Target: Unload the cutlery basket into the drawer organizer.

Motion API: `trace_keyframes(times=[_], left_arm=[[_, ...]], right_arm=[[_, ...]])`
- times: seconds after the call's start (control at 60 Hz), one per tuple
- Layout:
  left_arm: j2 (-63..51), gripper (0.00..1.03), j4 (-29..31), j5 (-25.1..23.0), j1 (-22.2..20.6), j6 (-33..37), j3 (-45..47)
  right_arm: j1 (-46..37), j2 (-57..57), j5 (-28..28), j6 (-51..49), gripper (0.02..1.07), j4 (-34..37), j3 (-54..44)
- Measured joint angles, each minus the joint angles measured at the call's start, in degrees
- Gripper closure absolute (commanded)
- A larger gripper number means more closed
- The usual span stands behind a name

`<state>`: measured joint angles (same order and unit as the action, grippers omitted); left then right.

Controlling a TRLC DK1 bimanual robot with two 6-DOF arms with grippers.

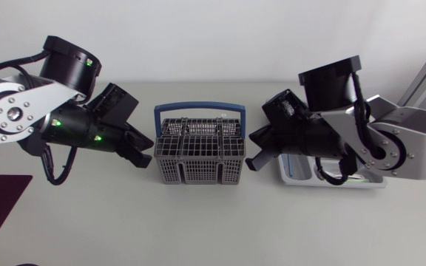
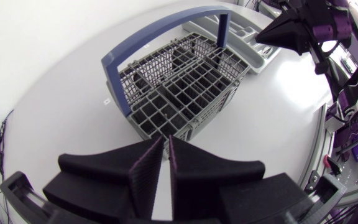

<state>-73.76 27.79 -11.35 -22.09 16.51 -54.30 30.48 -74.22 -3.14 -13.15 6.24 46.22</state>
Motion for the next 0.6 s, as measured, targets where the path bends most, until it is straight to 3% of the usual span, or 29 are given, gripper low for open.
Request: trace_keyframes(times=[0.25, 0.6], left_arm=[[-7.4, 0.79, -5.3, -0.2, -1.1, -2.0, -0.2], [-10.5, 0.79, -5.8, -0.2, -1.1, -2.2, -0.2]], right_arm=[[3.0, -6.0, 0.7, 1.2, 1.01, -2.2, 0.7], [2.9, -11.6, 1.0, 1.2, 1.01, -3.5, 2.1]])
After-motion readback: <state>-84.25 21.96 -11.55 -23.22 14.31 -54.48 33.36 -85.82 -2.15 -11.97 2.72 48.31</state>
